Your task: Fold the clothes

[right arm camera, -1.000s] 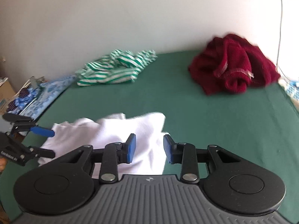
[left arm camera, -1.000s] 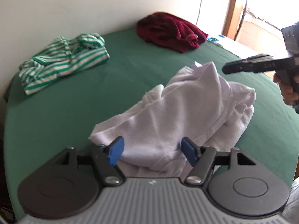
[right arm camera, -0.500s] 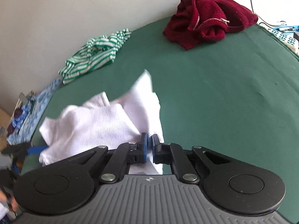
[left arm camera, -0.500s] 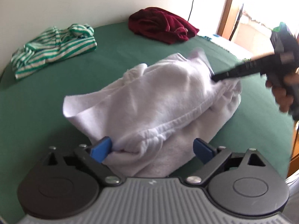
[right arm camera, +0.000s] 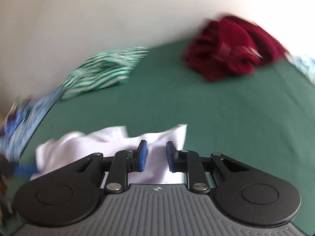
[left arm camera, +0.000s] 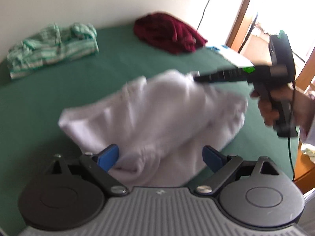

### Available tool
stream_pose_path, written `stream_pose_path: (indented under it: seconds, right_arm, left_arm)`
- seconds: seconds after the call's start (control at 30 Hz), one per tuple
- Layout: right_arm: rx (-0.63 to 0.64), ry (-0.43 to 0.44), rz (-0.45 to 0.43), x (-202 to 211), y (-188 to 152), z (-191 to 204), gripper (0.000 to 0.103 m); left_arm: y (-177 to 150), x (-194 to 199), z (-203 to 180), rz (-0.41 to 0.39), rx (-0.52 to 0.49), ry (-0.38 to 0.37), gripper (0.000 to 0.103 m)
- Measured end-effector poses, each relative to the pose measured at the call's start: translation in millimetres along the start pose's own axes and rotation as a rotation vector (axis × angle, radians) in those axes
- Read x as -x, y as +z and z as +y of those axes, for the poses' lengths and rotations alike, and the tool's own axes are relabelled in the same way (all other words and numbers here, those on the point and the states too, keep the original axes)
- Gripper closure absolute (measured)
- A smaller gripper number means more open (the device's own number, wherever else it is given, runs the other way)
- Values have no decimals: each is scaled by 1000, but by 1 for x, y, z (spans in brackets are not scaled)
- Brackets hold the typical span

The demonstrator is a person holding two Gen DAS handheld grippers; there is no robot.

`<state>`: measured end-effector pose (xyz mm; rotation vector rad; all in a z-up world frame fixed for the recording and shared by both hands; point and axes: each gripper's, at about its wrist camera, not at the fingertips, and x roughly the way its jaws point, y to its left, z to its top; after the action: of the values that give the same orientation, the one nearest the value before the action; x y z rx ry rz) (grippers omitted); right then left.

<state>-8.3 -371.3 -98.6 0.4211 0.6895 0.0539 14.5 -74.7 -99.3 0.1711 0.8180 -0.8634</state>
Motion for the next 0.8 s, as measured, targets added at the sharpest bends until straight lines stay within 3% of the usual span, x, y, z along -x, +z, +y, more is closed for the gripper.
stream_pose_path:
  seconds: [0.13,0.27,0.33,0.43,0.53,0.57,0.63,0.73,0.8]
  right_arm:
    - [-55,-11,-27,19,5,-7,78]
    - [-116,111,-58,52,-2,-7,78]
    - [-63,159,7,45,-11,4,79]
    - [8,74,37,32,-26,9,92]
    - [23,28,20,38,-25,13,92]
    - [64,22,4,44,-23,18,87]
    - [157,70,-6,56,-26,29,84]
    - [202,83,83,56,-39,37,83]
    - [209,83,157,53,-55,34,85]
  left_arm:
    - [-6,5,-10,3,-24,9,3]
    - [-2,19,-11,-26,-11,3,3]
    - [-7,16,-11,-8,14,-11,3]
    - [-19,12,-13,7,43,-17,2]
    - [-22,15,-17,27,18,13,2]
    - [-21,19,-17,26,24,20,2]
    - [-19,28,-17,-4,38,19,2]
    - [-17,27,-22,-35,43,-1,1]
    - [-19,17,-22,-10,48,1,1]
